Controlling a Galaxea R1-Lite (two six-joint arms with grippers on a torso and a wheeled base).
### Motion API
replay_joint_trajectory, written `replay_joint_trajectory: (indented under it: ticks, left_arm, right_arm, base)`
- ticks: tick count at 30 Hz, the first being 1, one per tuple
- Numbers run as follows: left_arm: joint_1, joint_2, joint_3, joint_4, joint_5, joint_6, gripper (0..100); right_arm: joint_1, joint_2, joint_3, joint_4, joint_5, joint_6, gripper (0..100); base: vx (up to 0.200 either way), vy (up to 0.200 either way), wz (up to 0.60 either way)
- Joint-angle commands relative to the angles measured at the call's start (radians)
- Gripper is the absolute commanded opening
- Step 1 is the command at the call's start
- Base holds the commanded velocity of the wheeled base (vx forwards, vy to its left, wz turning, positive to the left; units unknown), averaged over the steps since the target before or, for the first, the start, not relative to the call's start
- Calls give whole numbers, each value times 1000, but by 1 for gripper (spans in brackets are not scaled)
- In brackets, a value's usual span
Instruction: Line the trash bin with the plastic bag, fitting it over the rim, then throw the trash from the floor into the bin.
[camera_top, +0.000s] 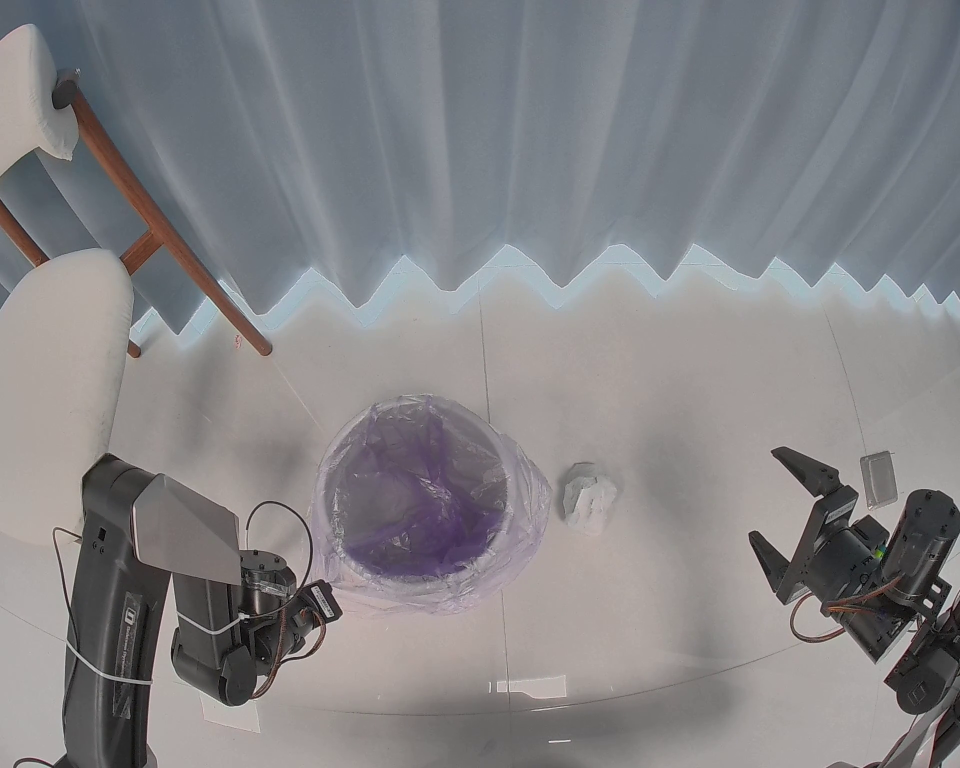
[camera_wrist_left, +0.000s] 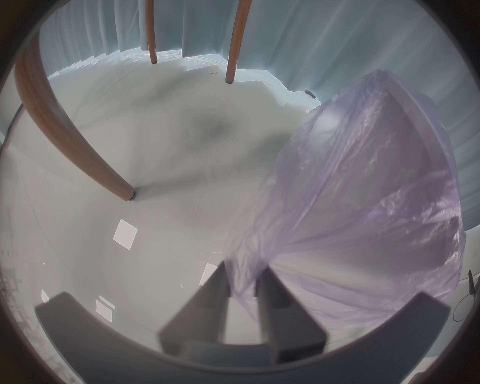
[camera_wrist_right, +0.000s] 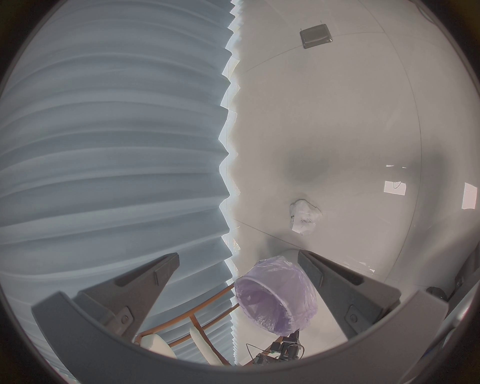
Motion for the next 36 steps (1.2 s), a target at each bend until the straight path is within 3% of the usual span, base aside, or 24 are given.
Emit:
replay_joint_trajectory:
  ticks: [1, 24, 36]
  left_arm:
    - [-1, 1, 6, -1, 0, 0, 100]
    - [-6, -22, 80, -6, -7, -2, 100]
    - [-69, -312, 290, -4, -10, 26, 100]
  right_arm:
    - [2, 3, 18, -13, 0, 0, 100]
    - [-4, 24, 18, -15, 1, 2, 100]
    - [-6, 20, 18, -15, 0, 5, 100]
  base:
    - [0, 0, 0]
    - [0, 0, 0]
    - [0, 0, 0]
